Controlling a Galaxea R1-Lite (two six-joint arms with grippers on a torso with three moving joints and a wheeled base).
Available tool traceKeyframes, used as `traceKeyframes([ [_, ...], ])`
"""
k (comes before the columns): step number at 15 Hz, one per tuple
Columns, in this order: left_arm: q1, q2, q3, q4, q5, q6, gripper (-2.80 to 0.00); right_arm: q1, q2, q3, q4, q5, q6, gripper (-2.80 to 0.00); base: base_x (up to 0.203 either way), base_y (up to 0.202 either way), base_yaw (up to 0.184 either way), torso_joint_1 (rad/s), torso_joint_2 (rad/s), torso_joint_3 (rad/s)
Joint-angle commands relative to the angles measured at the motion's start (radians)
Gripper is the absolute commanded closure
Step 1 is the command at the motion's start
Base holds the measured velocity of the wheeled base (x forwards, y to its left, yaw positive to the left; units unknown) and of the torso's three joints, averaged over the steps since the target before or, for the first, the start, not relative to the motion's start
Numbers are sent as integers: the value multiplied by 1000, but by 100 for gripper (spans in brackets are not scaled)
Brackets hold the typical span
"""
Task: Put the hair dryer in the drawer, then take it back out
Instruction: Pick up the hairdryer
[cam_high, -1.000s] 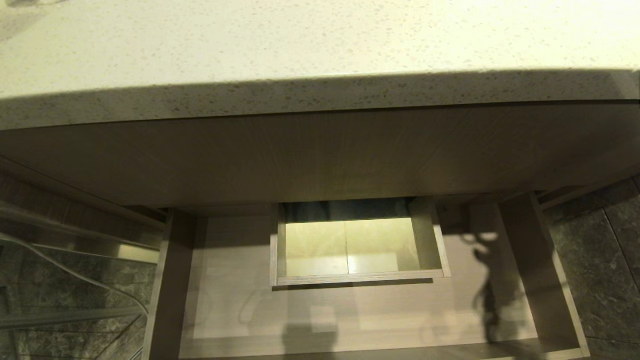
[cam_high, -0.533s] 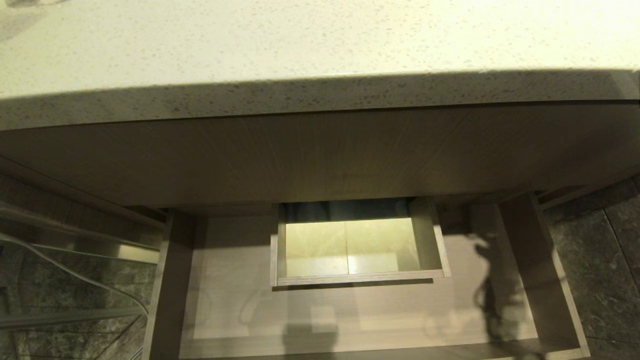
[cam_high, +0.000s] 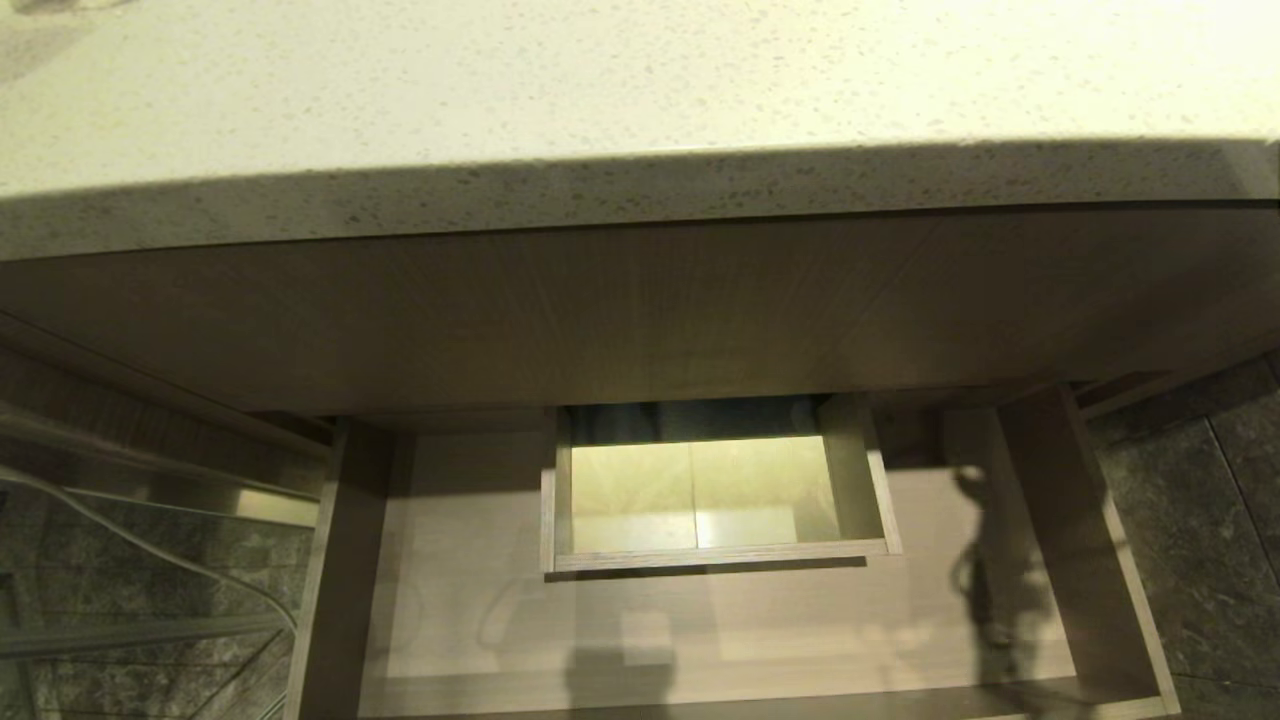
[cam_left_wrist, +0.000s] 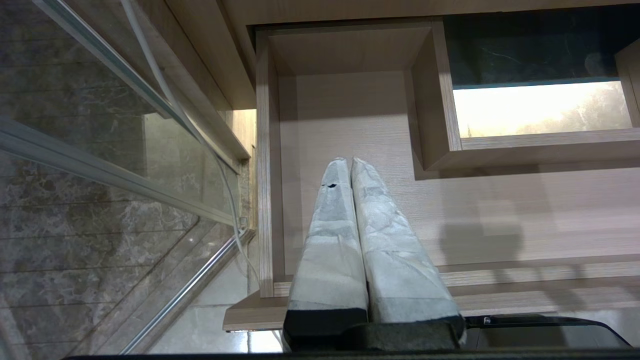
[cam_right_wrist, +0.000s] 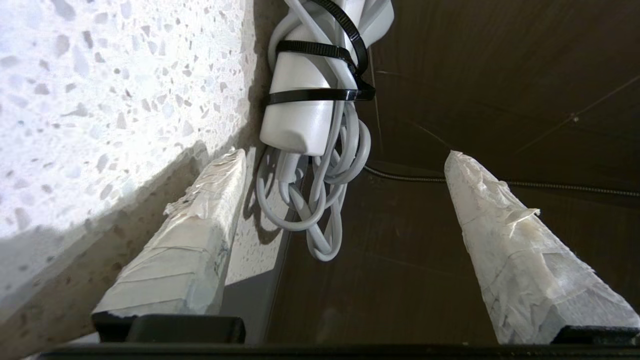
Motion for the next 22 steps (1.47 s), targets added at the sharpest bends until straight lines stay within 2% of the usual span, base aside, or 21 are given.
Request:
traceKeyframes([
  [1,0,0,0,0,1,1,0,0,27,-2,-21,-4,-8,-280,0,0,0,0,0,0],
  [22,0,0,0,0,1,1,0,-20,177,-15,-190,-6,-11,-280,0,0,0,0,0,0],
])
